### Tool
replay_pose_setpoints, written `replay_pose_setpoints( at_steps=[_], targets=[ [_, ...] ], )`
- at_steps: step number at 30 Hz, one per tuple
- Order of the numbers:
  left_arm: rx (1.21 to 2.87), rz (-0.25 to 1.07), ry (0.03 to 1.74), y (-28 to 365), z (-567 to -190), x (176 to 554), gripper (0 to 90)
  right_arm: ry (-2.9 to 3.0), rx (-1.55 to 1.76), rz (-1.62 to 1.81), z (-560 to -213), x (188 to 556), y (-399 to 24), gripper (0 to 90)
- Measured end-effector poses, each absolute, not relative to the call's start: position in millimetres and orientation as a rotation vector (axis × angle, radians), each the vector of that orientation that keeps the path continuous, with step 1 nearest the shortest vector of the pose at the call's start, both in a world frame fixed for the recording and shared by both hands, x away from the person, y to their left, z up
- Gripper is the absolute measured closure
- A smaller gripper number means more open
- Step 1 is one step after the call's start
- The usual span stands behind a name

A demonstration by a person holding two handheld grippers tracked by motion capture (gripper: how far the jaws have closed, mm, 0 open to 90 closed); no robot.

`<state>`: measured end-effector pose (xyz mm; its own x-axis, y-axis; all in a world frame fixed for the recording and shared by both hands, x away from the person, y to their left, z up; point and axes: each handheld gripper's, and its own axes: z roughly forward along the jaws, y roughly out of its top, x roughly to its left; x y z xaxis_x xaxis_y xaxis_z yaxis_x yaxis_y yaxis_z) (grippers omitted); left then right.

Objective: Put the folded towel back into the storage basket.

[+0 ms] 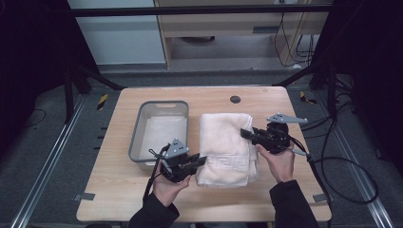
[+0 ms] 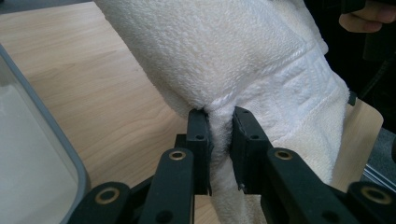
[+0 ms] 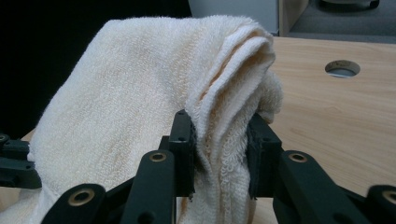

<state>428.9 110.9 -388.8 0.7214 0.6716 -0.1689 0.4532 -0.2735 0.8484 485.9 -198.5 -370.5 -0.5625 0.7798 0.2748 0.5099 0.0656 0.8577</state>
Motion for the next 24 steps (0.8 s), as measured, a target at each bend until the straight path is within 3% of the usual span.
replay_pose_setpoints(
  at_steps=[24],
  targets=[
    [1.830,0.337,0.881,141.3,-358.9,434.4,77.9,2.076,1.207,1.523,-330.3,501.2,-167.5,68.5]
  ],
)
